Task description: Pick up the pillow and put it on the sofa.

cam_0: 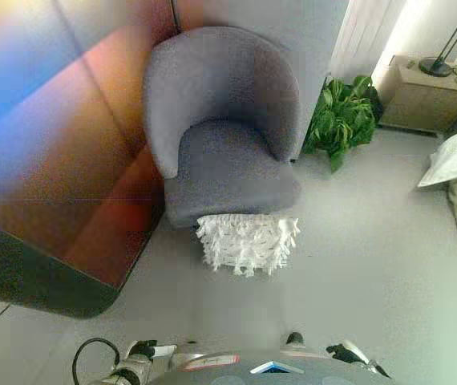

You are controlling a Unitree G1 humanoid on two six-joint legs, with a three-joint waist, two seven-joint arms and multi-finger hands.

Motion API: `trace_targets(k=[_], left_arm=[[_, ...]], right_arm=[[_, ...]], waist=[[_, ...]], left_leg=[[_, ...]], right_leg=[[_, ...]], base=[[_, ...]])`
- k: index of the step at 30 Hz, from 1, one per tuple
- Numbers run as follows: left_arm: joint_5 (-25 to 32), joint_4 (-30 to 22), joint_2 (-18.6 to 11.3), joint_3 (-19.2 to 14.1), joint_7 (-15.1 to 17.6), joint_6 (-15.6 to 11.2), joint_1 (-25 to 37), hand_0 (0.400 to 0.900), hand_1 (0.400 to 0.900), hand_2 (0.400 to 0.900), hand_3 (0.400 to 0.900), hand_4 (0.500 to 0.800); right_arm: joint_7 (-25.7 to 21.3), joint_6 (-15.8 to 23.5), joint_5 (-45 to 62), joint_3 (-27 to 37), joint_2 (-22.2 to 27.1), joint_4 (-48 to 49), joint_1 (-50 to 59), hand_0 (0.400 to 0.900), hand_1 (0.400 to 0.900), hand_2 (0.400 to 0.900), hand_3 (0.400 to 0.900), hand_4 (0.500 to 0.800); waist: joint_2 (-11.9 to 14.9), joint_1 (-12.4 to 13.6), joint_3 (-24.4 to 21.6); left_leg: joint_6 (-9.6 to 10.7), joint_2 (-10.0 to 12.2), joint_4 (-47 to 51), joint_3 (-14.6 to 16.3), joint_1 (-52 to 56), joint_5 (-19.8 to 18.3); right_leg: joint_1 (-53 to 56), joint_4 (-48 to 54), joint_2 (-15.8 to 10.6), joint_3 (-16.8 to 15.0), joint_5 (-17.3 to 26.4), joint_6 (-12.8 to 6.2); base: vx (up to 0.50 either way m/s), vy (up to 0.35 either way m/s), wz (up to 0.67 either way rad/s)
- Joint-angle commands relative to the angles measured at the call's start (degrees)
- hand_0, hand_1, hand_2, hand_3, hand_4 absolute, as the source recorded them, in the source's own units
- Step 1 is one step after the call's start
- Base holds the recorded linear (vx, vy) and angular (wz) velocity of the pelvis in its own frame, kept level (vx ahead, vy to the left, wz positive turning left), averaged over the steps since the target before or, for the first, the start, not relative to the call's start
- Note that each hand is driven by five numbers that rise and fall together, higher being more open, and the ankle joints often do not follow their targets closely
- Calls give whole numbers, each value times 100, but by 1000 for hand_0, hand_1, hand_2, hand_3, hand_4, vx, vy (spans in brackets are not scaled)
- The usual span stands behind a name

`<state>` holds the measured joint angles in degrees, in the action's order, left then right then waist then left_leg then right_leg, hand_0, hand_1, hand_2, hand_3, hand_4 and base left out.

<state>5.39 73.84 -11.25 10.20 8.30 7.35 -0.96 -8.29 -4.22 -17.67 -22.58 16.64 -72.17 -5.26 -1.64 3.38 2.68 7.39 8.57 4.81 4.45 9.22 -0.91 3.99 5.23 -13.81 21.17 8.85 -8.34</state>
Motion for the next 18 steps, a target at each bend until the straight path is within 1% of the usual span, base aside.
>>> trace_targets(k=[1, 2, 4, 7, 13, 16, 18], left_arm=[[107, 138, -97, 219, 277, -240, 352, 900, 900, 900, 900, 800], [118, 113, -104, 220, 229, -258, 348, 900, 900, 900, 900, 800], [93, 115, -100, 219, 88, -109, 344, 900, 900, 900, 900, 800], [105, 138, -94, 223, 47, -68, 335, 900, 900, 900, 900, 800], [144, 186, -63, 225, 68, -1, 327, 900, 900, 900, 900, 800], [125, 183, -66, 202, 62, -27, 300, 900, 900, 900, 900, 800], [112, 177, -61, 212, 65, -25, 299, 900, 900, 900, 900, 800]], right_arm=[[-70, 341, 225, 39, -314, 102, 881, 900, 900, 900, 900, 800], [-70, 327, 235, 34, -315, 103, 881, 900, 900, 900, 900, 800], [-80, 318, 223, 31, -323, 110, 867, 900, 900, 900, 900, 800], [-87, 307, 208, 30, -335, 111, 853, 900, 900, 900, 900, 800], [-147, 263, 131, 21, -356, 75, 846, 900, 900, 900, 900, 800], [-179, 127, 128, 2, -369, 82, 835, 900, 900, 900, 900, 800], [-180, 124, 129, 5, -372, 60, 829, 900, 900, 900, 900, 800]], waist=[[184, 57, 137], [188, 64, 136], [191, 74, 143], [203, 72, 148], [213, 63, 165], [212, 60, 174], [211, 59, 181]], left_leg=[[-344, -207, 19, 627, -21, 190], [-342, -205, 19, 628, -14, 194], [-344, -196, 19, 639, -16, 201], [-348, -199, 19, 634, -18, 204], [-346, -189, 19, 640, -21, 211], [-343, -182, 19, 643, -30, 211], [-339, -174, 19, 646, -36, 215]], right_leg=[[537, -232, 135, -325, -531, 96], [544, -238, 135, -324, -533, 95], [542, -250, 128, -310, -531, 92], [541, -254, 135, -310, -529, 94], [535, -242, 154, -323, -520, 108], [525, -227, 171, -331, -517, 118], [516, -225, 181, -332, -517, 123]], base=[[0, 0, 0], [0, 0, 0], [0, 0, 0], [0, 0, 0], [0, 0, 0], [0, 0, 0], [0, 0, 0]])
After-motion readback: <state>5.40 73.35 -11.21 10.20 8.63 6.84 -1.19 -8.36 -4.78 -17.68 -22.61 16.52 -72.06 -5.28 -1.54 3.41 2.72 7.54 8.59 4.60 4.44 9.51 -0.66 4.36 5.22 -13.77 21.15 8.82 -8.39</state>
